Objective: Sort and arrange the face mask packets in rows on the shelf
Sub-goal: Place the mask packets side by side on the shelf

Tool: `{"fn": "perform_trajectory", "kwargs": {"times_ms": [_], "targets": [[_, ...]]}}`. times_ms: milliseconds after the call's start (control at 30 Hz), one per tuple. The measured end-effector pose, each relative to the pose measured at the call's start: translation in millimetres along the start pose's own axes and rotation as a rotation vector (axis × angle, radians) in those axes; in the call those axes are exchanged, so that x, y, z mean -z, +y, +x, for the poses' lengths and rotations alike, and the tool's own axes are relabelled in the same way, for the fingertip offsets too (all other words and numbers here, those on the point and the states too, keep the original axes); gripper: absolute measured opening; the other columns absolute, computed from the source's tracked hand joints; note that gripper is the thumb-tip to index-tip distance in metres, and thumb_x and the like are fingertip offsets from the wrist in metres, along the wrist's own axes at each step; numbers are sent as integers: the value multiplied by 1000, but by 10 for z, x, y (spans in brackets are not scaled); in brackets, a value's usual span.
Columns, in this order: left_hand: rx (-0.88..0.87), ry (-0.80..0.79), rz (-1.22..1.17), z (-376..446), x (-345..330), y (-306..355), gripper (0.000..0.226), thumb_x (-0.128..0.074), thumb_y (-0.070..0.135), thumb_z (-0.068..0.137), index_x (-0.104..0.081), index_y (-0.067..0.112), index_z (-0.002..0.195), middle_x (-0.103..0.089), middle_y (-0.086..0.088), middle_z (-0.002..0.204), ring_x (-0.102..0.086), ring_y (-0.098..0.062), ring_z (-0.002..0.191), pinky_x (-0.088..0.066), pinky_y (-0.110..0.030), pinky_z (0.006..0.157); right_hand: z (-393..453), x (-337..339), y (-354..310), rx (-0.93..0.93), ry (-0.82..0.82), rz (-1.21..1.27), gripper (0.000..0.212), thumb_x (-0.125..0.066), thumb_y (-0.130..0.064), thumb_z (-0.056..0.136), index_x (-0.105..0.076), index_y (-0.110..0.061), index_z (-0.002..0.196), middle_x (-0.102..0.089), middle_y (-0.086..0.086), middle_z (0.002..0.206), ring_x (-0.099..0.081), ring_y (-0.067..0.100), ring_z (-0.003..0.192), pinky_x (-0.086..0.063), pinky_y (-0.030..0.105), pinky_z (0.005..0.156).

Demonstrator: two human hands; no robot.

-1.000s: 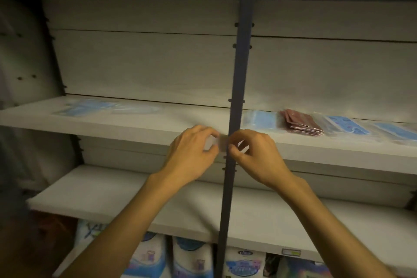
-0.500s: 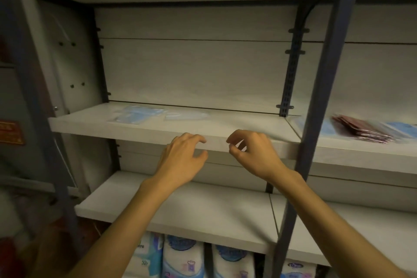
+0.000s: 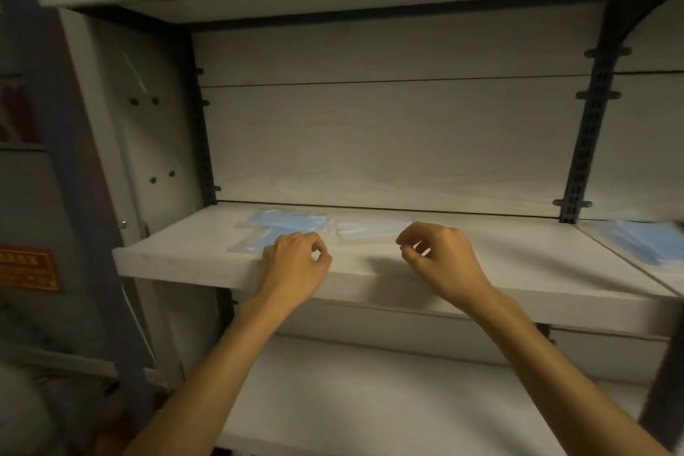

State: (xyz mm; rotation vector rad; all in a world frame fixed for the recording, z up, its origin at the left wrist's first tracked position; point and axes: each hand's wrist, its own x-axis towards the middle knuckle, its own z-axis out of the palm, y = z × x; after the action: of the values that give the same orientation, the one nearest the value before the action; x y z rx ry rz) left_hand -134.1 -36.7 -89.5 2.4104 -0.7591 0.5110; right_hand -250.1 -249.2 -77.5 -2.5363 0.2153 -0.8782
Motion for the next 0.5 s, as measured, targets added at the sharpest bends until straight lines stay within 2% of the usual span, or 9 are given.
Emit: {"fn": "perform_trajectory", "kwargs": {"times_ms": [233, 333, 433, 500], "targets": [[48, 60, -4, 642, 78, -946, 17, -56, 27, 96, -69, 21, 85, -69, 0, 95, -63, -20, 87, -55, -39, 80, 399, -435, -75, -21, -37, -19, 14, -65, -18, 86, -73, -27, 93, -68, -20, 83, -65, 3, 75, -55, 32, 75], [139, -10, 90, 983, 139, -1203, 22, -55, 41, 93, -66, 22, 90, -67, -1, 95, -62, -25, 90, -54, -40, 82, 570, -557, -93, -40, -34, -34, 14, -65, -18, 85, -73, -28, 91, -68, -21, 83, -65, 3, 75, -55, 32, 75], [247, -150, 233, 1291, 104, -1397, 66, -45, 72, 86, -60, 17, 119, -63, -9, 114, -58, -29, 101, -50, -40, 88, 755, -661, -184, -60, -65, -68, 15, -64, -20, 86, -73, -29, 94, -71, -18, 89, -65, 4, 78, -55, 32, 76], [309, -212, 243, 1436, 35, -1475, 92, -45, 82, 80, -47, 11, 138, -55, -15, 132, -54, -34, 117, -45, -40, 95, 891, -732, -279, -63, -87, -115, 16, -63, -22, 87, -74, -28, 97, -72, -16, 94, -66, 5, 81, -55, 32, 77]]}}
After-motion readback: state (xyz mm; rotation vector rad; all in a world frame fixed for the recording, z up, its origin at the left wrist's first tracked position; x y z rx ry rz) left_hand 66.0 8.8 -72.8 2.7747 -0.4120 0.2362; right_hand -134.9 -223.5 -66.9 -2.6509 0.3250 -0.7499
